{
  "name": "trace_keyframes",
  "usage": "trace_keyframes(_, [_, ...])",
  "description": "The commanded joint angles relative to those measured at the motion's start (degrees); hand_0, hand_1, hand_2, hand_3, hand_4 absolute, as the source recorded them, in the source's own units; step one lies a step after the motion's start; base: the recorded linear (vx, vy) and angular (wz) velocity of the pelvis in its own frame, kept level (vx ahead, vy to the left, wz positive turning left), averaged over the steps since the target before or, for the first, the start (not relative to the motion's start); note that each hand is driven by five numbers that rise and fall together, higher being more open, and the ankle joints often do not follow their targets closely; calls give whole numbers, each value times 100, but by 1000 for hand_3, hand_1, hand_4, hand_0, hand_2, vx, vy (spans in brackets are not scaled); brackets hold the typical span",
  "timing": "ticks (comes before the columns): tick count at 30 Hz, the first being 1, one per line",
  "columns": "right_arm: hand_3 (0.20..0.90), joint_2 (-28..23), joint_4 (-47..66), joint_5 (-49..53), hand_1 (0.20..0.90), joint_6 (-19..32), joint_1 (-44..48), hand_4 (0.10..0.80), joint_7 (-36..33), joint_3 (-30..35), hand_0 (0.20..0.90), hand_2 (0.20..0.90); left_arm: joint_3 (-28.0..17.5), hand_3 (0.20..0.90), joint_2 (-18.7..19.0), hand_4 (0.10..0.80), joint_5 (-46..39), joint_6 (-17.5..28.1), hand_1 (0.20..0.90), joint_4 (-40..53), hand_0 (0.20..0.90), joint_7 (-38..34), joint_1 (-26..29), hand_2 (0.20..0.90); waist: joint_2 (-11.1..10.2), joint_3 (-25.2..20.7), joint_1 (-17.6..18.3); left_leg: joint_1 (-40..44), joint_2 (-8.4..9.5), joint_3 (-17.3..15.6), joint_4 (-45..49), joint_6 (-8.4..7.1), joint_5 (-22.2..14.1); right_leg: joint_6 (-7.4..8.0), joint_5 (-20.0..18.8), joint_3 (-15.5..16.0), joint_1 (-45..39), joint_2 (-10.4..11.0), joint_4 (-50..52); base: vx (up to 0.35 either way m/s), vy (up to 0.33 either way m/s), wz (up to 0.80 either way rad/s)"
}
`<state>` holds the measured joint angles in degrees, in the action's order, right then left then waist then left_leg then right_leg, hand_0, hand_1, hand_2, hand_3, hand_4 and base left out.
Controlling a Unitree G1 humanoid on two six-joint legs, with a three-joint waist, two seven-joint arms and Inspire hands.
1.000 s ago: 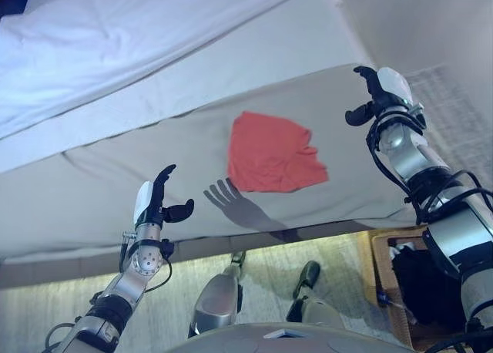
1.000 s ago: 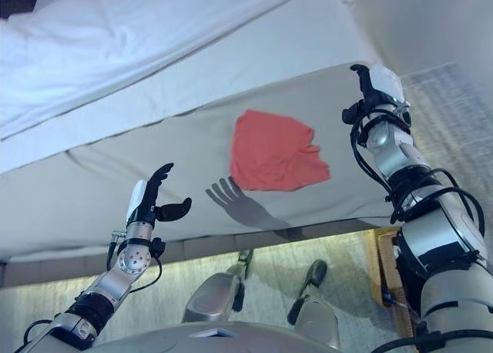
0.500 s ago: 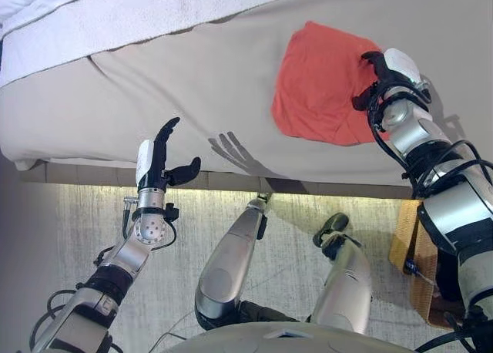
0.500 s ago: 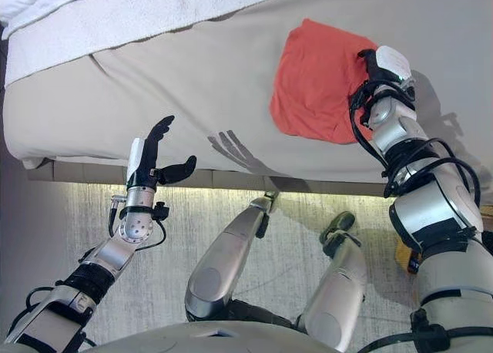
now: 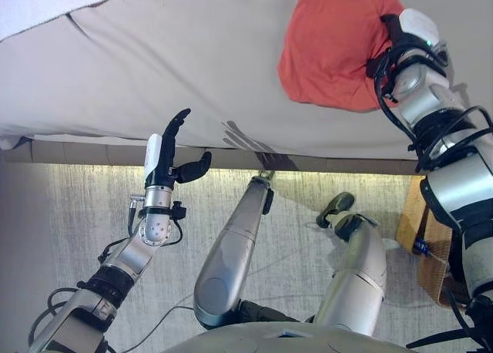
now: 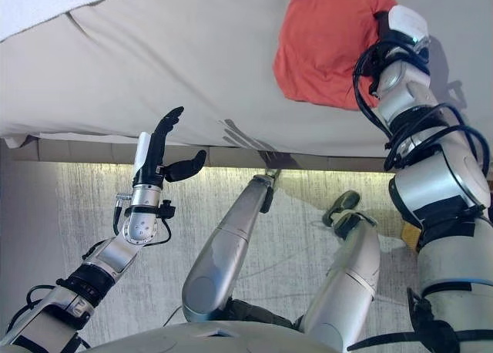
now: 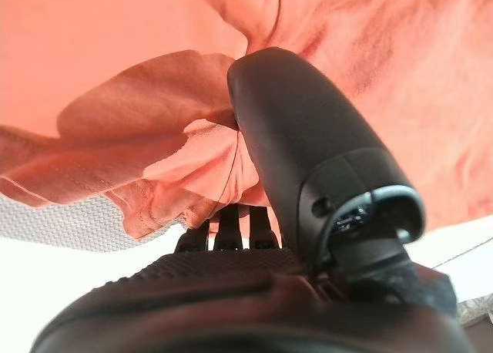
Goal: Pick up the clothes from the bed and place them into the basket
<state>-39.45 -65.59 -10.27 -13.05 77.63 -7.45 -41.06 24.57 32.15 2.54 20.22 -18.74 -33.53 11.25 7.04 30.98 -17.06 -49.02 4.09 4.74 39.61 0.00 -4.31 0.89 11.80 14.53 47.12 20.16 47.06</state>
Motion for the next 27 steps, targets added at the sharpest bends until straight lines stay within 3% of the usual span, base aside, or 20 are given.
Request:
trace_keyframes(1, [200, -208, 24, -6, 300, 51, 163, 100, 138, -461, 300, 300, -240, 900, 185, 800, -86, 475, 900, 472, 900, -401, -72, 900, 300, -119, -157, 210, 202, -395, 329, 489, -807, -151, 392, 11, -285, -402, 485, -63, 8, -1])
trace_keyframes(10, [200, -147, -70, 27, 300, 227, 160, 100, -206, -409, 300, 300, -220, 900, 188, 800, -103, 522, 900, 378, 900, -370, 13, 900, 161, -119, -91, 1025, 65, -417, -267, 453, -653, -67, 187, 74, -1090, -450, -142, -44, -4, -5])
trace_keyframes(20, [200, -295, -86, 127, 300, 472, 131, 100, -214, -255, 300, 300, -284, 900, 232, 800, -125, 155, 900, 260, 900, -230, 238, 900, -258, -183, 77, 2989, -211, -475, -1585, 261, -308, 96, -203, 223, -3035, -501, -1751, 2, -12, -16])
trace_keyframes(27, [200, -698, 143, 268, 300, 718, -168, 100, 86, -118, 300, 300, -355, 900, 135, 800, -65, -88, 900, 5, 900, 41, -18, 900, -585, -1066, 327, 4196, -530, -796, -2914, 22, 129, 166, -727, 340, -4329, -799, -3423, 93, 18, -17])
